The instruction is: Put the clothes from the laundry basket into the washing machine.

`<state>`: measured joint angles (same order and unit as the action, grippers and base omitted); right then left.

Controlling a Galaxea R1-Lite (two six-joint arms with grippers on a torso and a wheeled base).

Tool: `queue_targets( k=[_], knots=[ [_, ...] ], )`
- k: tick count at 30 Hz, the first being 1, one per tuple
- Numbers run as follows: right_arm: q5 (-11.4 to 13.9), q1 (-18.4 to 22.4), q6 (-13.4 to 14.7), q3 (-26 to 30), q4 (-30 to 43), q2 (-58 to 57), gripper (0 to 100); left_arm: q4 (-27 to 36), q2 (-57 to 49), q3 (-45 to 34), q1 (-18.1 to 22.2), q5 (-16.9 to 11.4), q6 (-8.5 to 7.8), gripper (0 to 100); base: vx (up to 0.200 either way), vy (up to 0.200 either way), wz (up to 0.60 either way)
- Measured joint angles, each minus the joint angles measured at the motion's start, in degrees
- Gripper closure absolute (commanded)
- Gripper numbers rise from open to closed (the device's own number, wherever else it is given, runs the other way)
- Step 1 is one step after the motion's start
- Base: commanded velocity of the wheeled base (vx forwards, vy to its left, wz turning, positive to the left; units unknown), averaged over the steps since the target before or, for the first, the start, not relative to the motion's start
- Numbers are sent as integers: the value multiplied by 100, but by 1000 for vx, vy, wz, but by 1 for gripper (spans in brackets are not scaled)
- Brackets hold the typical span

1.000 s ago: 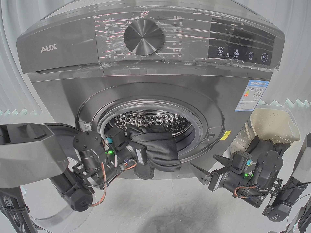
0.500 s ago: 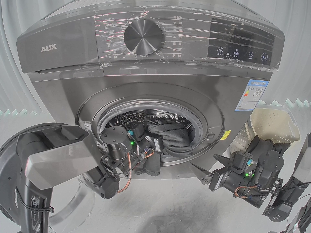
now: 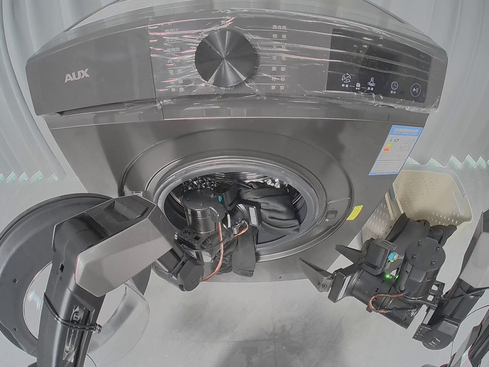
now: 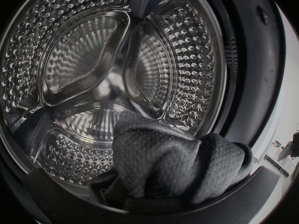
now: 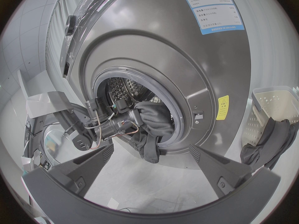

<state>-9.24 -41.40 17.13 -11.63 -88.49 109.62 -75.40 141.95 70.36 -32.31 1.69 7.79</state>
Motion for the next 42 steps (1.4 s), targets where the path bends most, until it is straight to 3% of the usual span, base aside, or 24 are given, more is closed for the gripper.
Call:
queue_targets(
  k=[12, 24, 25, 34, 42],
  knots=[
    [10, 13, 17, 33, 2, 24, 0, 1092, 585, 1560, 310, 265, -51, 100, 0, 0, 0],
    [18, 39, 30, 50, 0, 33, 0, 1882, 1090, 3176, 588, 763, -43, 100, 0, 0, 0],
    [16, 39, 30, 55, 0, 33, 0, 1885, 1103, 3200, 596, 769, -38, 0, 0, 0, 0],
    [21, 48, 35, 56, 0, 33, 0, 1827, 1048, 2842, 588, 777, 39, 0, 0, 0, 0],
    [18, 41, 30, 55, 0, 33, 0, 2118, 474, 1635, 461, 703, 35, 0, 0, 0, 0]
  ],
)
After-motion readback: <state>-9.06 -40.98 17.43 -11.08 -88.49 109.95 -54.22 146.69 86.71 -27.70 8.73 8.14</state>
